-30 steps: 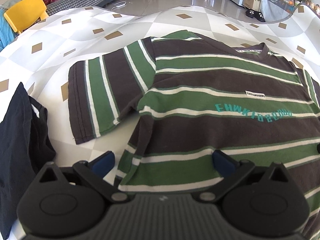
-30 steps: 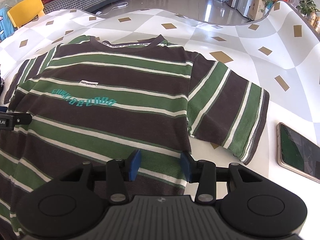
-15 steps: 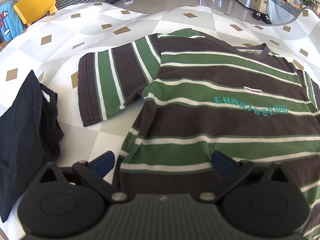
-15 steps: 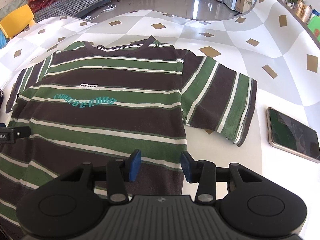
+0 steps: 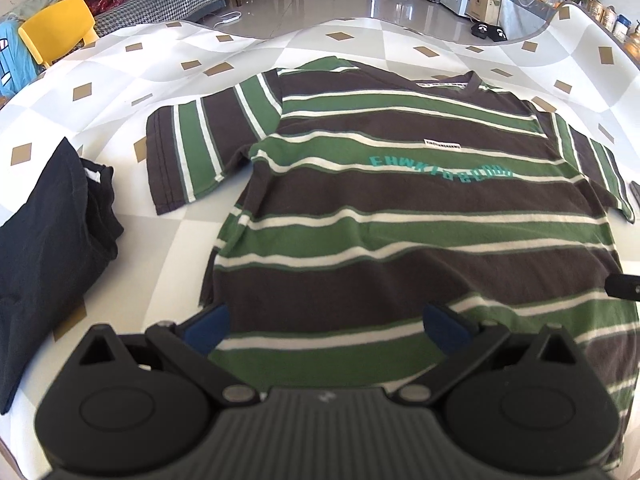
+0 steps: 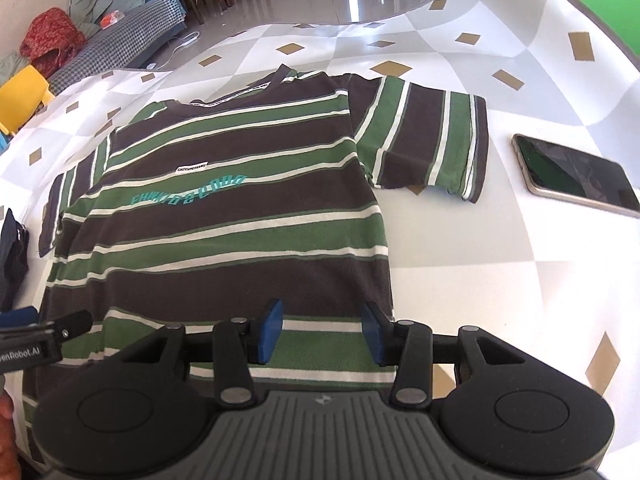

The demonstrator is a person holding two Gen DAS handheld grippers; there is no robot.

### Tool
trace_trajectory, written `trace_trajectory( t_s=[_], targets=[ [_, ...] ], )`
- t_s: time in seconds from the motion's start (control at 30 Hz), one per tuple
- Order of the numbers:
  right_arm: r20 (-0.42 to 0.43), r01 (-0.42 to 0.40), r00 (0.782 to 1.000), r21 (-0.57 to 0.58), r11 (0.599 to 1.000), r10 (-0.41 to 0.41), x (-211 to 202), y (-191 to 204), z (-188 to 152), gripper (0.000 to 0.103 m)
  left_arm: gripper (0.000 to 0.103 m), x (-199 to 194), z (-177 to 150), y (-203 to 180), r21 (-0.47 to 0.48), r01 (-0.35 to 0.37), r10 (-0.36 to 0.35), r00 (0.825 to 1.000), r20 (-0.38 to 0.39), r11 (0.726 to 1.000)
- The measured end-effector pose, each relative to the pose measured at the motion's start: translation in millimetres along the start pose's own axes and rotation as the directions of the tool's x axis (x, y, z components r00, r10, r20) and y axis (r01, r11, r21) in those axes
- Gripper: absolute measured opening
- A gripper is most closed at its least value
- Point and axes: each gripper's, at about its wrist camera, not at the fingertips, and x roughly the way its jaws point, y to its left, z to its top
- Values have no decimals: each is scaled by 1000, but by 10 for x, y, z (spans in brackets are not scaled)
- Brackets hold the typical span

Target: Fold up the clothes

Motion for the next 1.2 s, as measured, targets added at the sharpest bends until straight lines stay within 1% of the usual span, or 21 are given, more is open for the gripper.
trace_trajectory(
  t_s=[0.13,0.3,0.67,0.77,0.83,0.9,0.97,1.03,1.2],
  targets=[
    [9,9,1000,39,999,-10,-24,3,-105,42,103,30,-117,5,-10,-1,1,1000,-22,1000],
    [21,24,999,83,996,-25,-51,3,-229,42,103,42,-182,43,-4,-21,21,1000,-14,1000],
    [47,108,993,63,992,-111,-27,-57,-234,38,103,40,-197,234,-41,-61,60,998,-14,997],
    [49,116,992,76,990,-120,-26,-79,-232,37,103,31,-204,261,-32,-78,78,997,-10,996],
    [49,121,991,79,990,-125,-26,-83,-230,37,103,27,-205,303,-44,-88,87,996,-15,995],
    [50,118,991,85,989,-123,-30,-84,-230,37,103,29,-210,373,-78,-83,81,996,-25,993],
    [50,109,992,98,989,-114,-39,-89,-230,38,103,23,-213,395,-84,-84,82,996,-24,993],
    [40,88,995,123,989,-93,-67,-108,-232,39,103,5,-217,401,-81,-84,82,996,-25,993],
    [15,80,996,164,983,-83,-178,-131,-305,39,103,-58,-250,376,-68,-86,84,996,-28,994]
  ],
)
